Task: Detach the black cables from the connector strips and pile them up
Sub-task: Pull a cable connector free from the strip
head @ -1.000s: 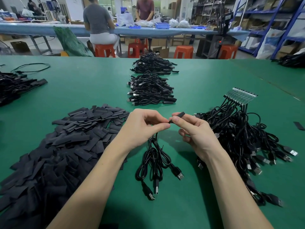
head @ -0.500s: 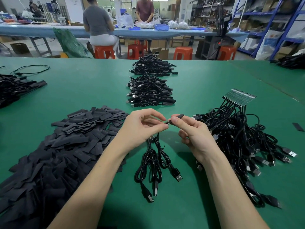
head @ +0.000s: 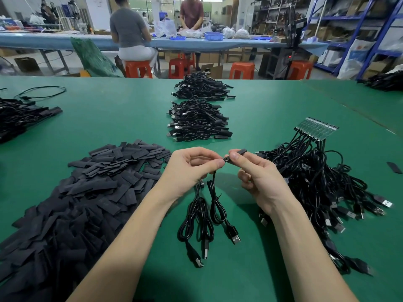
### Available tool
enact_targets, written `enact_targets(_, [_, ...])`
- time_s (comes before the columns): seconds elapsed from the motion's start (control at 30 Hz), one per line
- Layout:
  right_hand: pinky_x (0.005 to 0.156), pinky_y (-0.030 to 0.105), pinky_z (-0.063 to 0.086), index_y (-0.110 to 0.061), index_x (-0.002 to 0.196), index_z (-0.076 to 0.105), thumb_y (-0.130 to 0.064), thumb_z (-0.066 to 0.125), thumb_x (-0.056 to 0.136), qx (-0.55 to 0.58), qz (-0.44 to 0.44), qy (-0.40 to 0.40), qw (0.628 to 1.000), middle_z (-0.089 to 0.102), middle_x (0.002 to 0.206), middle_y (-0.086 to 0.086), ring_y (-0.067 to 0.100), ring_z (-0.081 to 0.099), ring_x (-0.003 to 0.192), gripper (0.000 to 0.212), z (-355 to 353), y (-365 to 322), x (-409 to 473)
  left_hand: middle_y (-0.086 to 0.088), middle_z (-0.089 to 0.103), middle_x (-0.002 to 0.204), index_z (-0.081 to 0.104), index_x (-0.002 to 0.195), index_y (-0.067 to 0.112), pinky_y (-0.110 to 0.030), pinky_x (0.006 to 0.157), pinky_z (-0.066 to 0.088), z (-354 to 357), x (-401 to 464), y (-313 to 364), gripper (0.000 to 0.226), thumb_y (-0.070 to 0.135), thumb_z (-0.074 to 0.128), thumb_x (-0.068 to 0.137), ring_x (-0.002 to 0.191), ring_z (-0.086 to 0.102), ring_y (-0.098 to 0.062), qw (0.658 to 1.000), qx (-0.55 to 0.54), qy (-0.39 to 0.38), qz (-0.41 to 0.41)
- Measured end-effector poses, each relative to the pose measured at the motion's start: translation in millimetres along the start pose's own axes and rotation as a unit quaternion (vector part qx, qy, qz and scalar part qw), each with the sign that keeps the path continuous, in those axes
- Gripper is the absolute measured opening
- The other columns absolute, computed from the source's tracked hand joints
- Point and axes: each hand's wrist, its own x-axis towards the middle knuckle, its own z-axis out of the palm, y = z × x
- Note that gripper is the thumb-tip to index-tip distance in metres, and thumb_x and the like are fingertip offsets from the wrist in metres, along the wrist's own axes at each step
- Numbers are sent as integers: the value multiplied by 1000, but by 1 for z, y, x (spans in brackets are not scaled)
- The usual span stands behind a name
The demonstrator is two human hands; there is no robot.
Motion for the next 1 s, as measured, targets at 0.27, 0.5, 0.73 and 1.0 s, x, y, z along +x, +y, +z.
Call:
enact_targets(0.27, [43, 14, 30, -26, 90, 82, -41, 84, 67, -16, -10, -14, 1000, 74, 89, -10, 5, 36, 49, 27, 1, 2, 0, -2, 78, 80, 79, 85, 14, -12, 63, 48, 2, 0, 0, 9, 12, 84, 78, 69, 67, -3, 1000, 4, 14, -21])
enact_targets(0.5, [44, 16, 29, -22, 92, 81, -42, 86, 65, -62, -33, 16, 997, 54, 72, 2, 10, 31, 51, 35, 4, 3, 0, 0, 77, 79, 77, 86, 11, -10, 68, 49, -2, 0, 1, 10, 6, 82, 79, 72, 70, -4, 999, 26, 9, -24])
enact_targets(0.73, [45, 16, 30, -24, 89, 82, -44, 86, 63, -47, -22, 26, 998, 64, 81, 1, 9, 33, 50, 33, 1, -2, -3, 0, 78, 84, 78, 85, 18, -14, 73, 52, 2, 0, 1, 11, 9, 82, 80, 80, 72, -6, 999, 34, -5, -5])
enact_targets(1.0, [42, 13, 29, -28, 87, 82, -42, 84, 67, 18, 13, -17, 1000, 76, 99, -6, 4, 34, 47, 25, 5, 3, -1, -5, 78, 85, 77, 86, 11, -15, 74, 51, 3, -1, 4, 10, 6, 81, 78, 79, 70, -7, 1000, -14, 7, 11])
